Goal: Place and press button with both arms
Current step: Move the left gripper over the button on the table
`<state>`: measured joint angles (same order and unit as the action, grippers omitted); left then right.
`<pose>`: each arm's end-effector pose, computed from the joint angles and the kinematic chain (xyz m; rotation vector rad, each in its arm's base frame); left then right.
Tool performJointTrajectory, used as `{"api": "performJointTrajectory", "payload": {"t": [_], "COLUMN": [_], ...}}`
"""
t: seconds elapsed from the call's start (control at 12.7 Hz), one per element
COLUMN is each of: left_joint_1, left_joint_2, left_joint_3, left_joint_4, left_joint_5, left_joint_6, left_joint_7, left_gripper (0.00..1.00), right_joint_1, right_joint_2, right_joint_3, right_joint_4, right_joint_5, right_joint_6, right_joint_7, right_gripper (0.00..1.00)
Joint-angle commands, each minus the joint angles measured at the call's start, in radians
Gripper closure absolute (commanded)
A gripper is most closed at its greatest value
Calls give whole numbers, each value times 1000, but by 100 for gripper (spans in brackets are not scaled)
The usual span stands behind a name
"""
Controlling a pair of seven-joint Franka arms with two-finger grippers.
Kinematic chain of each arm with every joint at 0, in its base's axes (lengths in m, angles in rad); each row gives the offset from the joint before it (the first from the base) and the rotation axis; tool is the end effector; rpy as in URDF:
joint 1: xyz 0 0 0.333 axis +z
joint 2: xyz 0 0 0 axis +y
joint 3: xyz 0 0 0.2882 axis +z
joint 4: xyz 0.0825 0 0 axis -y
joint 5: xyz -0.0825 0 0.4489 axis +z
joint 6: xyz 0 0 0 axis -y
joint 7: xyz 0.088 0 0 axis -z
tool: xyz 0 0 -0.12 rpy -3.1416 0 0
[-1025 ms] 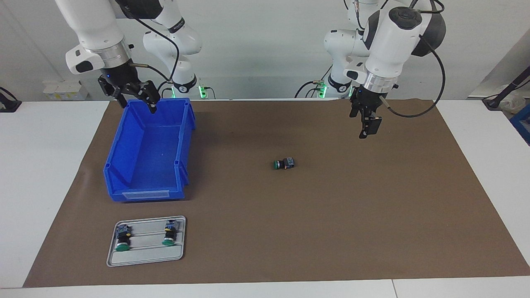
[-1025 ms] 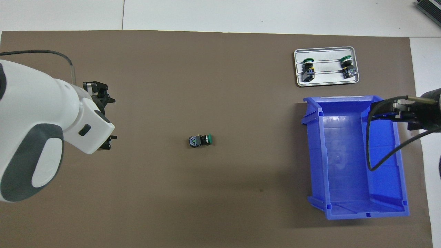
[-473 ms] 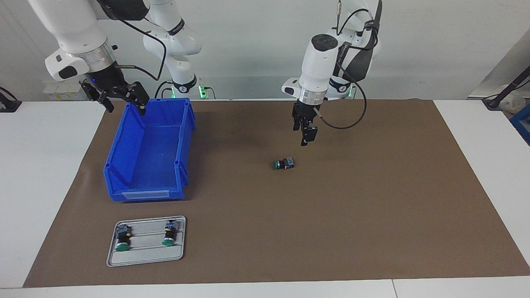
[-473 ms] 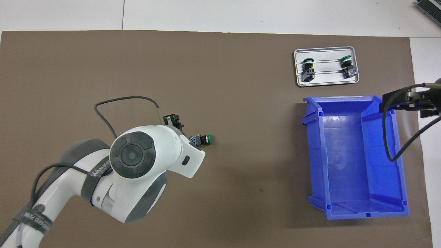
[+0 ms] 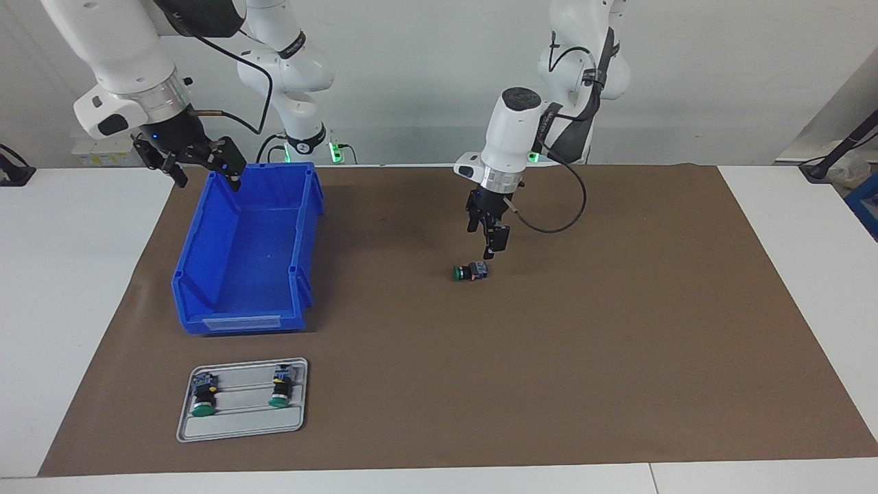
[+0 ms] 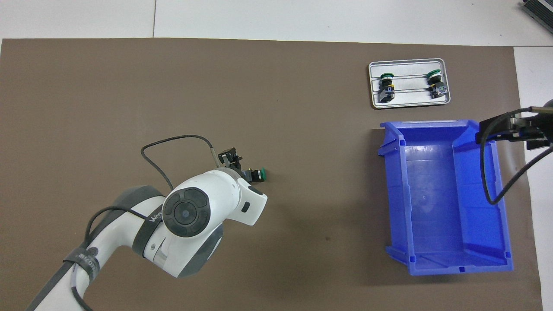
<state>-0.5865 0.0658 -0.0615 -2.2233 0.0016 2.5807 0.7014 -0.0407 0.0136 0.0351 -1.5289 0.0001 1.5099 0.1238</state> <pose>0.4882 -0.3697 0.2923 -2.4230 1.9392 -0.4559 0.6168 -0.0036 0.5924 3.1333 -0.2030 -0.0511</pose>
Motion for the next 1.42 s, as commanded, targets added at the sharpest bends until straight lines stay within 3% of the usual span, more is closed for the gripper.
{"api": "performJointTrajectory", "payload": {"t": [0.0,0.32,1.34], "left_joint_1": [-19,-36,-49], "left_joint_2": [101,204,259], "left_joint_3": [17,17,17], "left_joint_4": [-1,45,73], "left_joint_5": [8,8,8], "left_joint_6": [120,170,171], "left_joint_7": [-19,-59,-77], "left_gripper": [0,0,0], "right_joint_1": [-5,2,-1], "right_joint_2": [-21,-23,-21], "right_joint_3": [6,11,16], "right_joint_4": [-31,-34,-33], "right_joint_5": [8,6,21], "right_joint_6": [-10,7,3], "right_joint_7": [-27,-19,-23], "right_gripper": [0,0,0]}}
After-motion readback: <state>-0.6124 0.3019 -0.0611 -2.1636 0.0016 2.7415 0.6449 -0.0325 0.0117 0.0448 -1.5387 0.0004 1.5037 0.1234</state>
